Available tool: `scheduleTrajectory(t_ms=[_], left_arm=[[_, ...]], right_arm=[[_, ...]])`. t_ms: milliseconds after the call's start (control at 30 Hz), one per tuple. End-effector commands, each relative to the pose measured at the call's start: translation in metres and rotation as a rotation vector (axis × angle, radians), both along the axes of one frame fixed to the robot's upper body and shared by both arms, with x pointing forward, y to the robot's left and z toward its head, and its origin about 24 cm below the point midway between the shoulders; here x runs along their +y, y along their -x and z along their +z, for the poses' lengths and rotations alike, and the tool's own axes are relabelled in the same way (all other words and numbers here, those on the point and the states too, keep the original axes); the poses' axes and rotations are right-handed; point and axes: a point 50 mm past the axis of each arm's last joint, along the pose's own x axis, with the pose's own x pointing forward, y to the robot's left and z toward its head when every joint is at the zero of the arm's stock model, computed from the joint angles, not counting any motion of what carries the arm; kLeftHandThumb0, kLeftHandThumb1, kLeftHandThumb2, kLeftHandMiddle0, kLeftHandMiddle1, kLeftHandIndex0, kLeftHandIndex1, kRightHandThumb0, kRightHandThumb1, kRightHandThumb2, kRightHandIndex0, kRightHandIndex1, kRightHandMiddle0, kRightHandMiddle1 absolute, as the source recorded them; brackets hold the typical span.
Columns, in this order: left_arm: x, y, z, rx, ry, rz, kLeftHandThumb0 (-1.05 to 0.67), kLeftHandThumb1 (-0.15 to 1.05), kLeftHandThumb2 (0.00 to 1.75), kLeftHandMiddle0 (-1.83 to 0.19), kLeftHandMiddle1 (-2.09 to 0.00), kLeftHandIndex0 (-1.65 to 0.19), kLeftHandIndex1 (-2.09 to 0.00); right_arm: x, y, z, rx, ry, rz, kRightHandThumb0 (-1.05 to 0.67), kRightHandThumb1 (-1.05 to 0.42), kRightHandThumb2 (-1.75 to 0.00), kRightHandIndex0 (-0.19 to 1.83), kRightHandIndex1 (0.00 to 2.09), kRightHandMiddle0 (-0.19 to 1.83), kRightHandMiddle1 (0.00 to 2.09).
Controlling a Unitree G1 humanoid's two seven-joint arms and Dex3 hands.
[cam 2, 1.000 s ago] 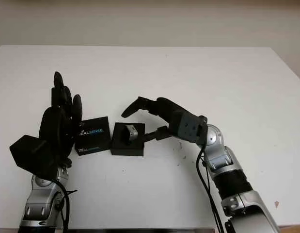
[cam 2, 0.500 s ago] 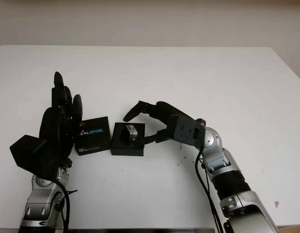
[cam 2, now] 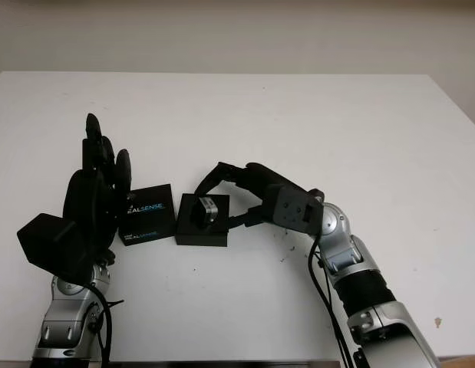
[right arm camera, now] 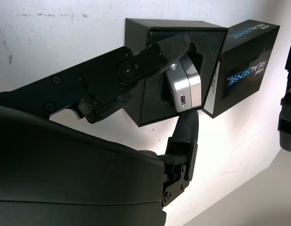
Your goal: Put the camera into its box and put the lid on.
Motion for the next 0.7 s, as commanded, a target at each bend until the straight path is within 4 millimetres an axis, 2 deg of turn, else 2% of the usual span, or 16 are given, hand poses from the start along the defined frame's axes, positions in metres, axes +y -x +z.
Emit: scheduleTrajectory(t_ms=[0, 267, 667], left_arm=[[-0.0007, 0.0008, 0.0013, -0.015, 0.0, -0.001, -0.72, 1.05, 0.57, 0.19, 0.0, 0.19, 0.0], [-0.001, 0.0013, 0.0014, -0.021, 0.003, -0.001, -0.71, 1.05, 0.58, 0.19, 0.0, 0.19, 0.0], [-0.001, 0.0021, 0.0014, -0.024, 0.009, 0.005, -0.71, 1.05, 0.57, 0.19, 0.0, 0.19, 0.0]], right_arm=[[0.0044, 0.0015, 0.0022, -0.023, 0.0, 0.019, -0.46, -0.87, -0.06, 0.23, 0.08, 0.28, 1.14], [0.0039, 0.0021, 0.0016, -0.063, -0.005, 0.01, -0.43, -0.88, -0.06, 0.3, 0.11, 0.35, 1.19], [0.0057, 0.0055, 0.0046, -0.19, 0.085, 0.049, -0.4, -0.9, -0.06, 0.39, 0.17, 0.47, 1.34]])
